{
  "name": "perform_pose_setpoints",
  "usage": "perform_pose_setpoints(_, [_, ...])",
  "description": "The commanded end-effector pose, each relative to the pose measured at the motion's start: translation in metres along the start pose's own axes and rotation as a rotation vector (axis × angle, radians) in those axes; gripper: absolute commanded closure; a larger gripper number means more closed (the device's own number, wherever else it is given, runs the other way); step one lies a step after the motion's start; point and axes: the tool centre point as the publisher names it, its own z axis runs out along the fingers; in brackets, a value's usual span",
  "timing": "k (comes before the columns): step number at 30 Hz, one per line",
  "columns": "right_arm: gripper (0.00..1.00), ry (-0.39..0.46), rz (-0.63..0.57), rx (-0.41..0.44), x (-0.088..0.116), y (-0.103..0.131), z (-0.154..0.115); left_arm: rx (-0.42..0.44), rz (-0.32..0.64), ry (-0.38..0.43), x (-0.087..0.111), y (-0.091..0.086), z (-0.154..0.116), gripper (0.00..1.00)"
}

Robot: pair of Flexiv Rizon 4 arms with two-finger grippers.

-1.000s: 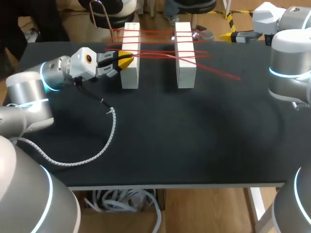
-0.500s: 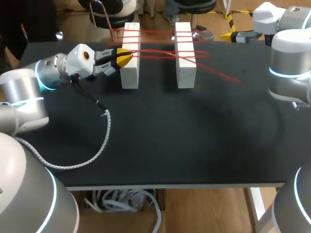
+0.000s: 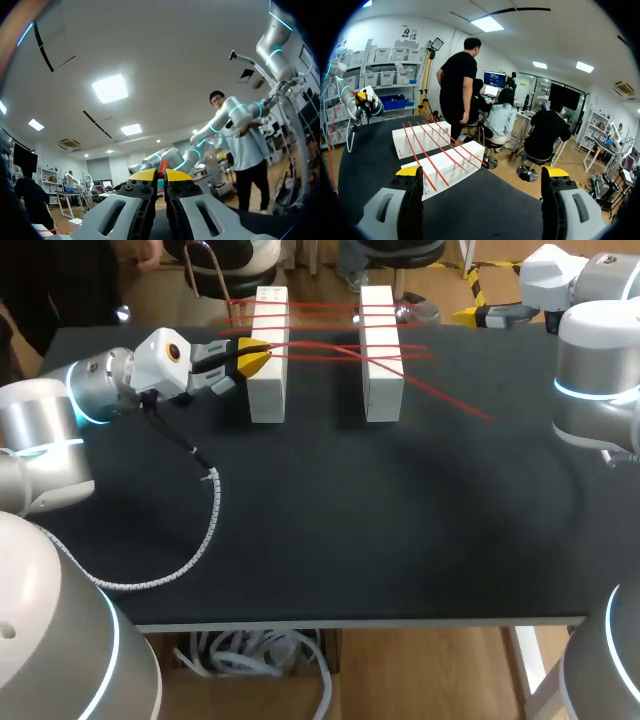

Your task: Grab the tape and strap the tape.

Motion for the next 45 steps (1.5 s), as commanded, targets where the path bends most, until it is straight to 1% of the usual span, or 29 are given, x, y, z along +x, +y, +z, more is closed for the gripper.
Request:
perform_pose_setpoints(1, [0.00, 0.000, 0.000, 0.000, 0.000, 0.000, 0.000, -0.001, 0.001, -0.001, 0.000, 0.000, 0.000, 1.00])
perform_pose_setpoints(7, [0.00, 0.000, 0.000, 0.000, 0.000, 0.000, 0.000, -0.001, 0.001, -0.001, 0.000, 0.000, 0.000, 1.00])
perform_pose_setpoints(9, [0.00, 0.000, 0.123, 0.059, -0.005, 0.007, -0.006, -0.001, 0.001, -0.001, 0.000, 0.000, 0.000, 1.00])
perform_pose_setpoints(13, [0.00, -0.009, 0.350, 0.131, -0.017, 0.016, -0.027, -0.001, 0.001, -0.001, 0.000, 0.000, 0.000, 1.00])
perform_pose_setpoints(14, [0.00, -0.003, 0.396, 0.154, -0.020, 0.017, -0.034, -0.001, 0.001, -0.001, 0.000, 0.000, 0.000, 1.00])
perform_pose_setpoints(15, [0.00, -0.009, 0.433, 0.155, -0.023, 0.017, -0.039, -0.001, 0.001, -0.001, 0.000, 0.000, 0.000, 1.00])
perform_pose_setpoints(17, [0.00, -0.009, 0.514, 0.197, -0.029, 0.018, -0.050, -0.001, 0.001, -0.001, 0.000, 0.000, 0.000, 1.00])
perform_pose_setpoints(18, [0.00, -0.016, 0.538, 0.197, -0.031, 0.019, -0.055, -0.001, 0.001, -0.001, 0.000, 0.000, 0.000, 1.00])
perform_pose_setpoints(20, [0.00, -0.013, 0.629, 0.239, -0.037, 0.020, -0.065, -0.001, 0.001, -0.001, 0.000, 0.000, 0.000, 1.00])
perform_pose_setpoints(25, [0.00, 0.003, 0.847, 0.320, -0.045, 0.021, -0.082, -0.001, 0.001, -0.001, 0.000, 0.000, 0.000, 1.00])
perform_pose_setpoints(26, [0.00, 0.007, 0.891, 0.331, -0.046, 0.020, -0.084, -0.001, 0.001, -0.001, 0.000, 0.000, 0.000, 1.00])
perform_pose_setpoints(28, [0.00, 0.030, 1.001, 0.383, -0.047, 0.018, -0.089, -0.001, 0.001, -0.001, 0.000, 0.000, 0.000, 1.00])
perform_pose_setpoints(33, [0.00, 0.073, 1.168, 0.458, -0.045, 0.007, -0.097, -0.001, 0.001, -0.001, 0.000, 0.000, 0.000, 1.00])
perform_pose_setpoints(38, [0.00, 0.140, 1.356, 0.547, -0.041, -0.003, -0.105, -0.001, 0.001, -0.001, 0.000, 0.000, 0.000, 1.00])
perform_pose_setpoints(42, [0.00, 0.180, 1.495, 0.625, -0.035, -0.012, -0.113, -0.001, 0.001, -0.001, 0.000, 0.000, 0.000, 1.00])
perform_pose_setpoints(45, [0.00, 0.205, 1.586, 0.665, -0.030, -0.018, -0.121, -0.001, 0.001, -0.001, 0.000, 0.000, 0.000, 1.00])
